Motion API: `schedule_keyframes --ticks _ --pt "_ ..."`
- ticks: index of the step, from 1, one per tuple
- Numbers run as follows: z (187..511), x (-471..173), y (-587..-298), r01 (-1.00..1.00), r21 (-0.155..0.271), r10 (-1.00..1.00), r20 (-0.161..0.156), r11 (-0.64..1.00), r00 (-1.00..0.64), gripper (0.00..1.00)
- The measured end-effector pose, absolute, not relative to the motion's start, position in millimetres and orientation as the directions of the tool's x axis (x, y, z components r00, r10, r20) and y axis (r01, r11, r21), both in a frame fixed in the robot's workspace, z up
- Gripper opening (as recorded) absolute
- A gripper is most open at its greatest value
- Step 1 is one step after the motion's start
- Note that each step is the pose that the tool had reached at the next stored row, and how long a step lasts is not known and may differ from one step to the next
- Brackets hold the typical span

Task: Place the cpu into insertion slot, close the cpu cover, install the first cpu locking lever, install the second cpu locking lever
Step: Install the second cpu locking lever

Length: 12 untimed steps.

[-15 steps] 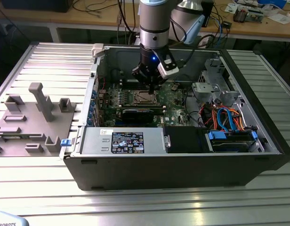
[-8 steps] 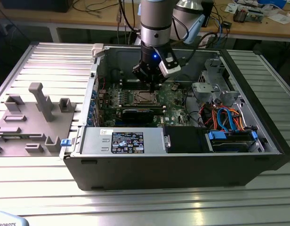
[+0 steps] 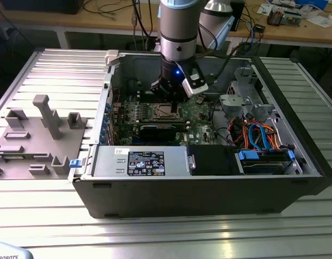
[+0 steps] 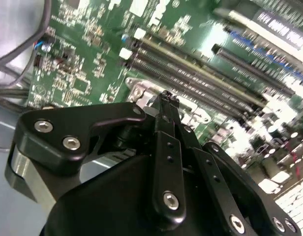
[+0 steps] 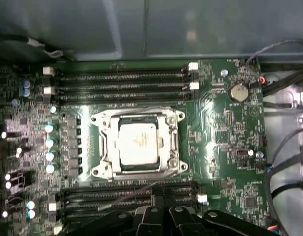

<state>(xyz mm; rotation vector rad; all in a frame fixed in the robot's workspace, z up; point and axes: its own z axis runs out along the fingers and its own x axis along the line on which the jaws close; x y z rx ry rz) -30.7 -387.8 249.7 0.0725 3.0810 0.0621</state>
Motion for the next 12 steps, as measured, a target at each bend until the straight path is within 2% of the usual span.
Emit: schedule_keyframes --ticks 5,12 --pt "247 -48 -394 0.045 0.07 0.049 -0.057 0.997 -0.997 0.11" --pt "244 -70 -395 0.045 0.07 0.049 -0.06 0.997 -0.997 0.11"
